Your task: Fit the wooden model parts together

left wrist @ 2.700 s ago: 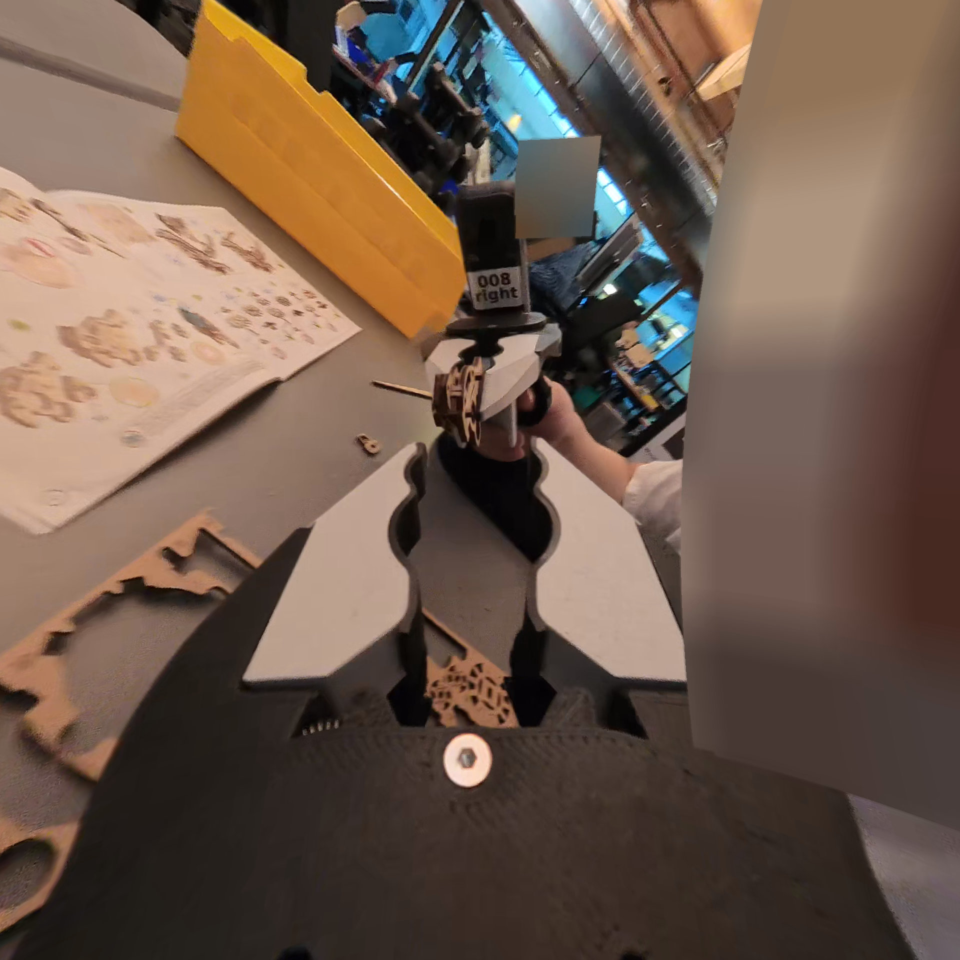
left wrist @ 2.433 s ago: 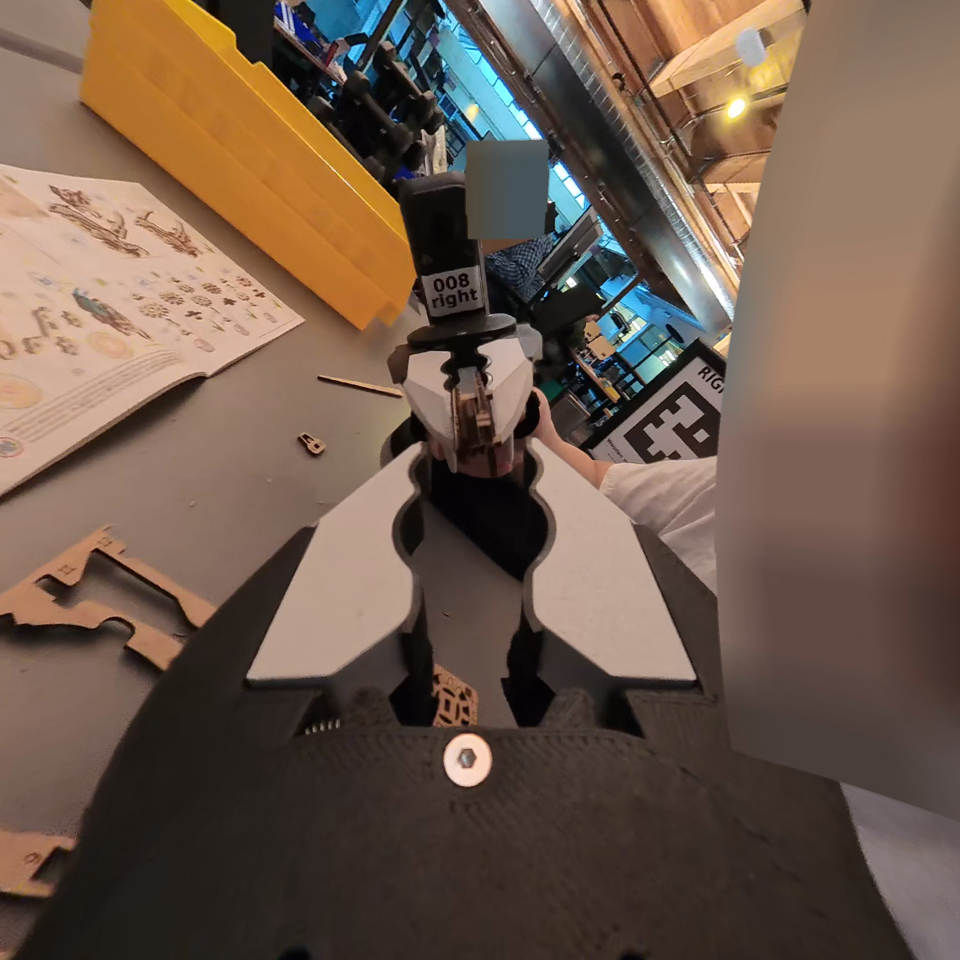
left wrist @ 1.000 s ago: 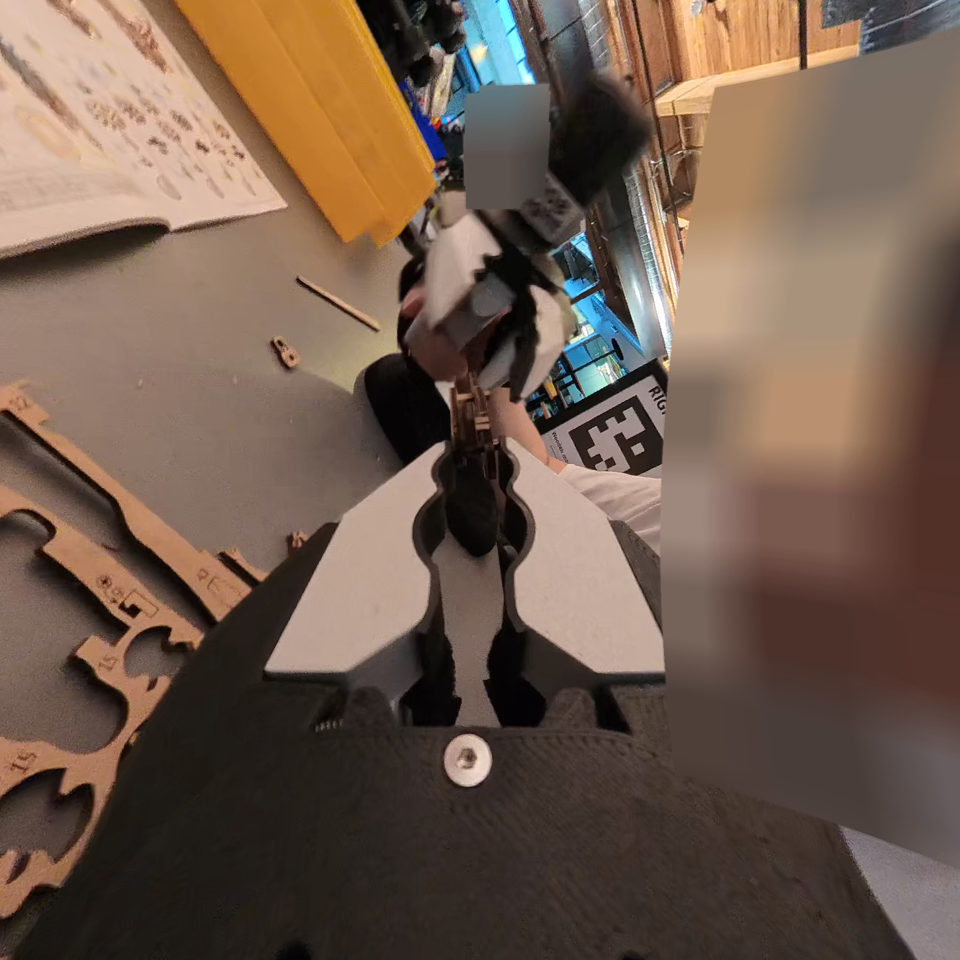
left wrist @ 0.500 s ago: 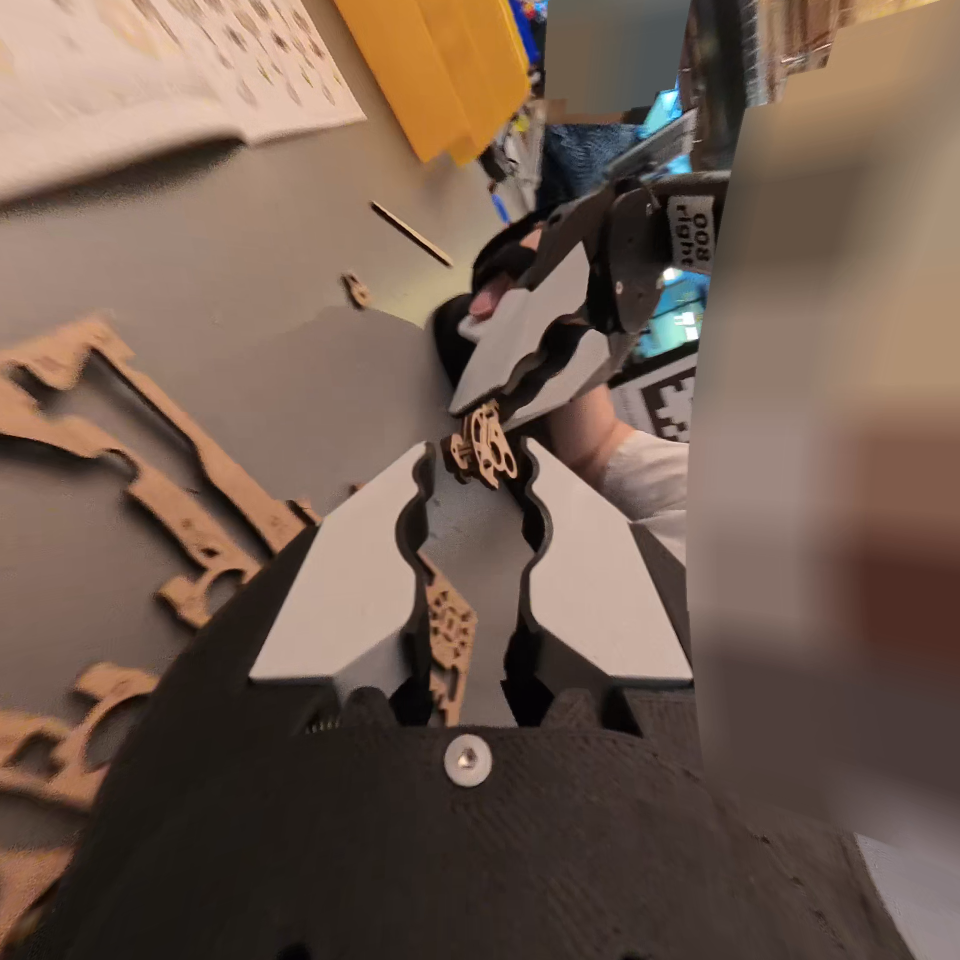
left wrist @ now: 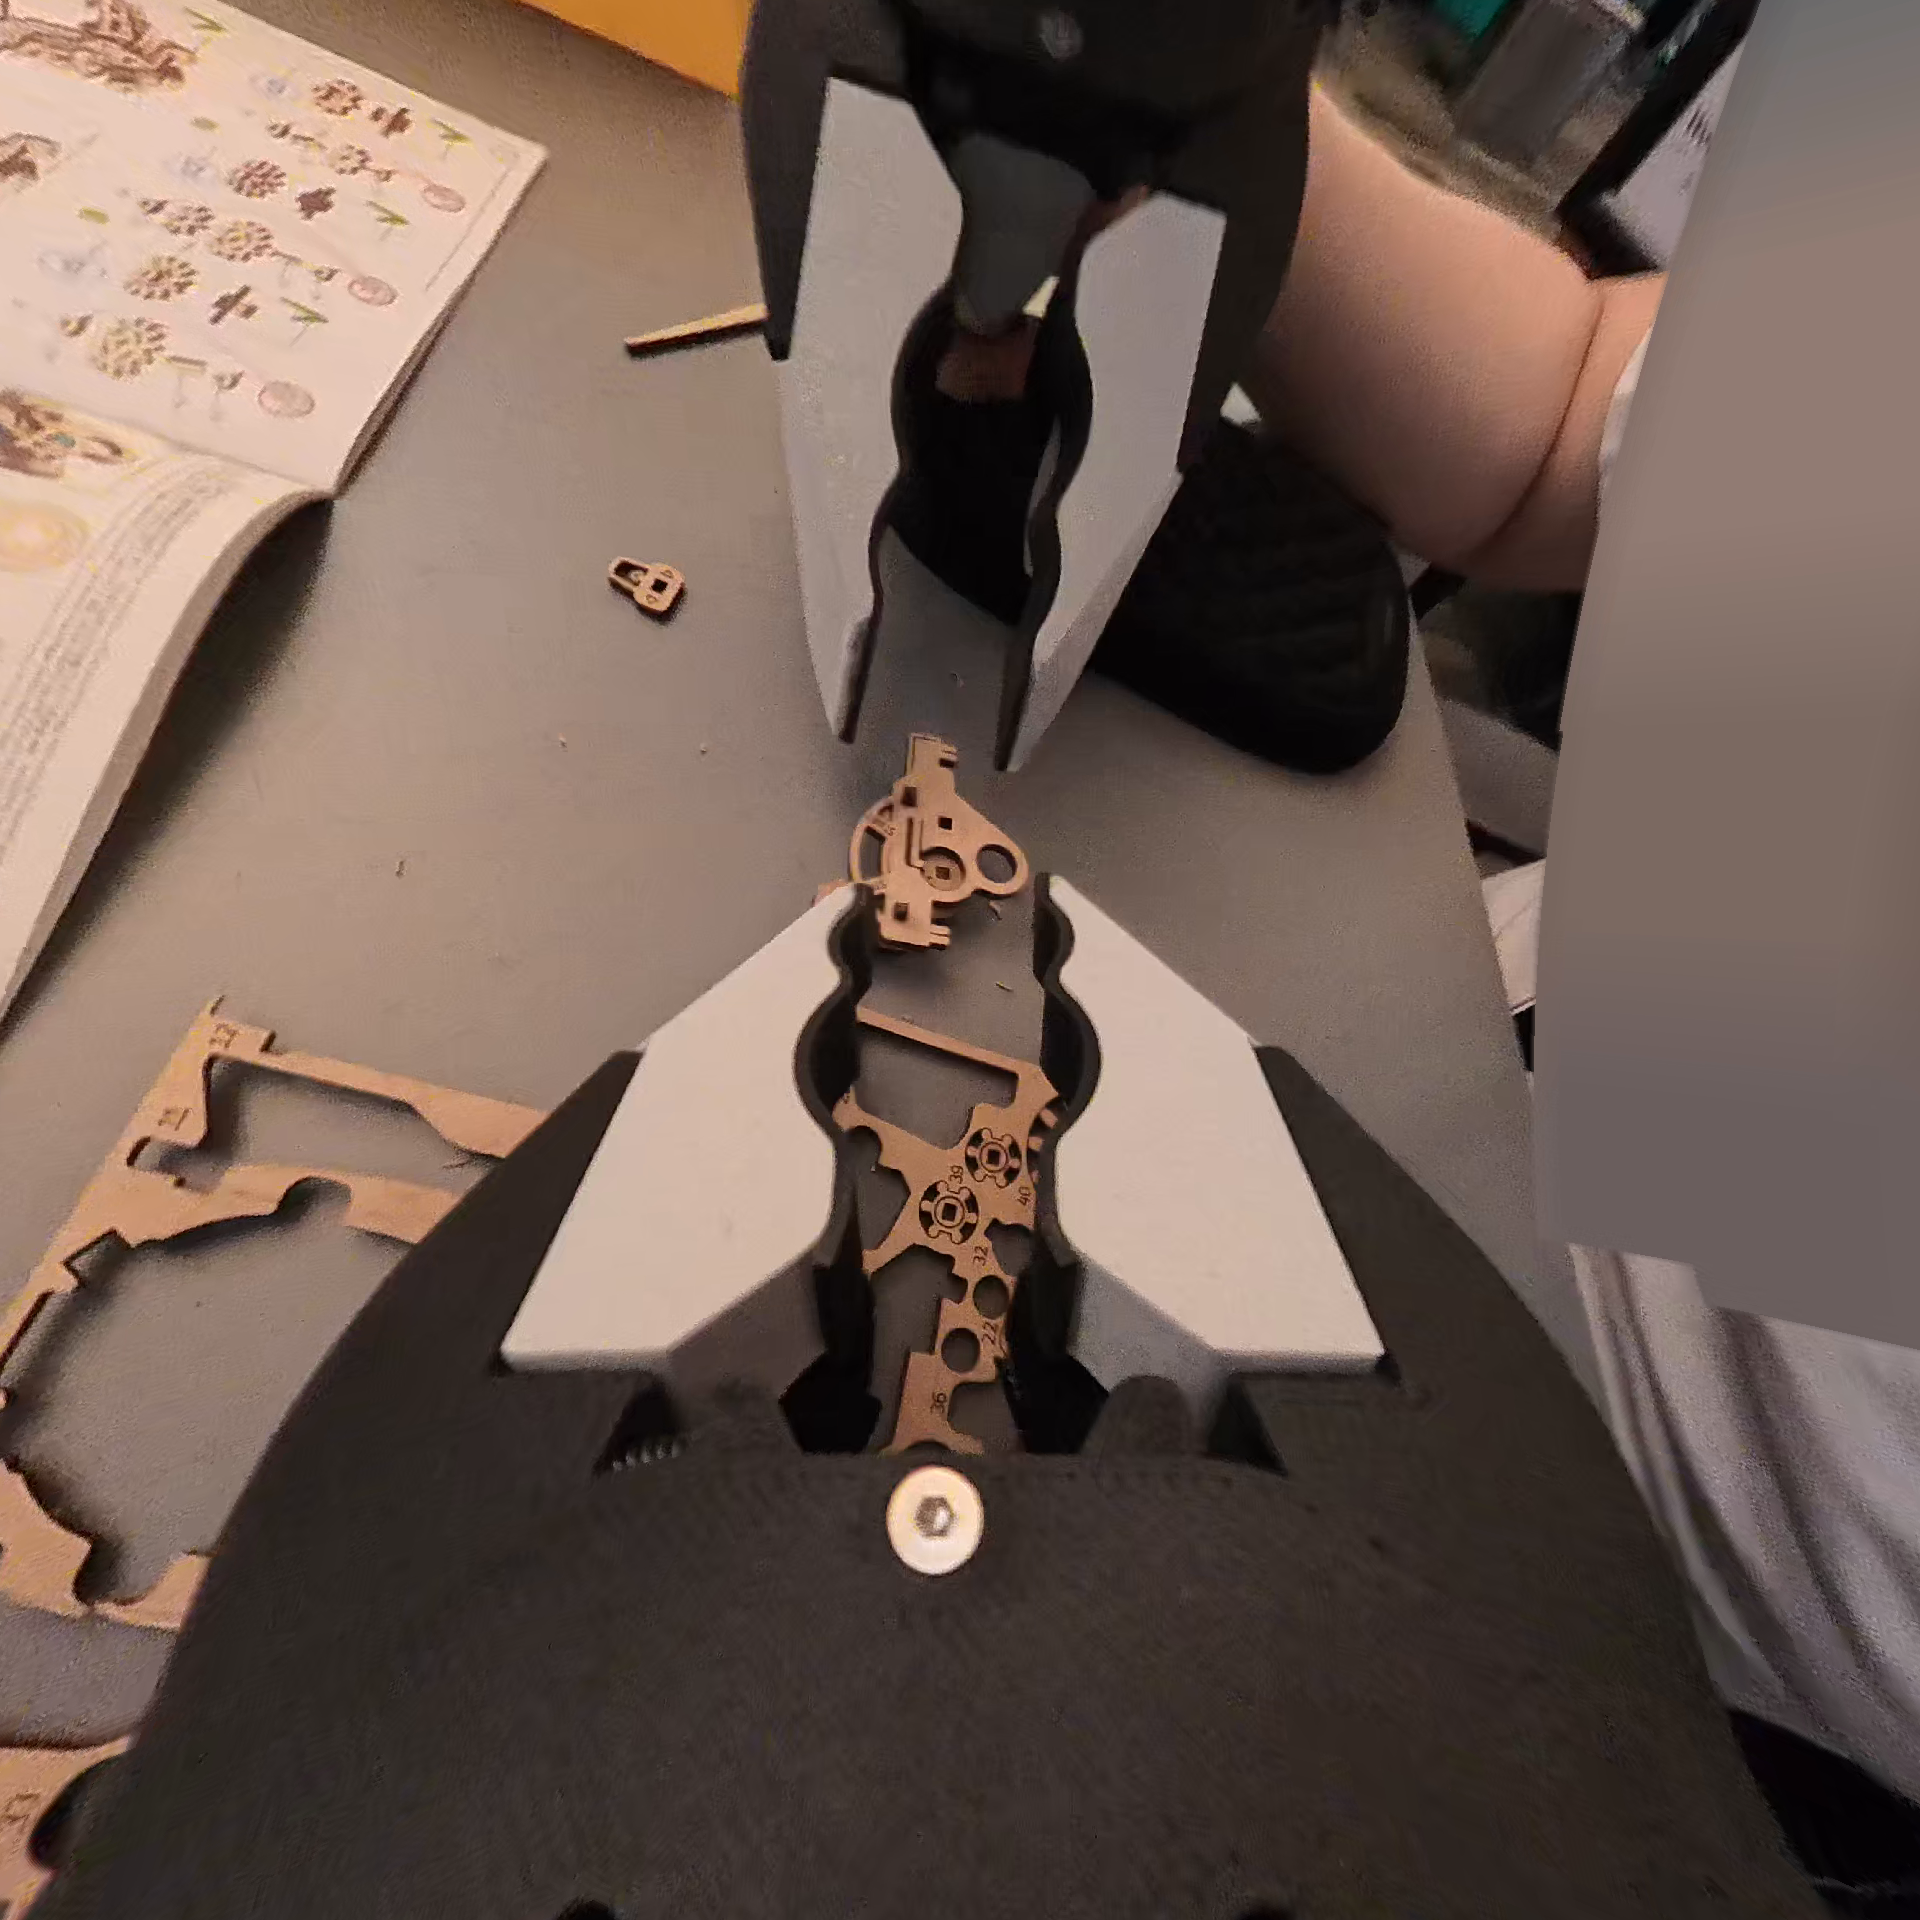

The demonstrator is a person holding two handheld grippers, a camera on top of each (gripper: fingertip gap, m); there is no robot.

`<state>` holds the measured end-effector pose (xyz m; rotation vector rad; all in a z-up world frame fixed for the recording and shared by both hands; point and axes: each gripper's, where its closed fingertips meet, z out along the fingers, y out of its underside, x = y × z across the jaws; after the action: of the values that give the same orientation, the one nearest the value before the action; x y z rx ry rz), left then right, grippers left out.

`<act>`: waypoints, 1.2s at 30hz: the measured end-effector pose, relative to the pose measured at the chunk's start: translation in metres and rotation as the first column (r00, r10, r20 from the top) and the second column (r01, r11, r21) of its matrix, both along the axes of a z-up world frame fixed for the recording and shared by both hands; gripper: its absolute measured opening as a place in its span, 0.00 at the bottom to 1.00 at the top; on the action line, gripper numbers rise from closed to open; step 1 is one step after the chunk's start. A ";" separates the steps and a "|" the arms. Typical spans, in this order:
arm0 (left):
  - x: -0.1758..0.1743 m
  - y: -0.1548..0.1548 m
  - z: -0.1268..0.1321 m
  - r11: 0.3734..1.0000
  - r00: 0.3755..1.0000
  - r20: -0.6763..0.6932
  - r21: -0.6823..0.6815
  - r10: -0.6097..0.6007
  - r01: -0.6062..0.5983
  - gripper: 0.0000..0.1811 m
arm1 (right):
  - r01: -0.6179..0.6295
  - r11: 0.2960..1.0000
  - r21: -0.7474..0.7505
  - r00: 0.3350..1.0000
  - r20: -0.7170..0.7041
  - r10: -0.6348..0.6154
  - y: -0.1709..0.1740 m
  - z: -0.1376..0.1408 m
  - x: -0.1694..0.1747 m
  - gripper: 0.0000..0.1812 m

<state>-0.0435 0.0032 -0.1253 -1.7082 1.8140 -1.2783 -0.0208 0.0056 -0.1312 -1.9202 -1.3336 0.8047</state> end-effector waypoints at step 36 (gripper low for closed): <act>0.012 0.008 -0.023 0.985 0.998 -0.035 0.162 0.059 -0.052 0.15 | -0.052 0.995 0.083 0.993 0.106 0.043 -0.005 -0.015 -0.012 0.08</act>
<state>-0.0317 0.0111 -0.1479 -1.6949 1.8246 -1.0523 -0.0329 0.0011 -0.1465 -1.8913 -1.4573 0.6673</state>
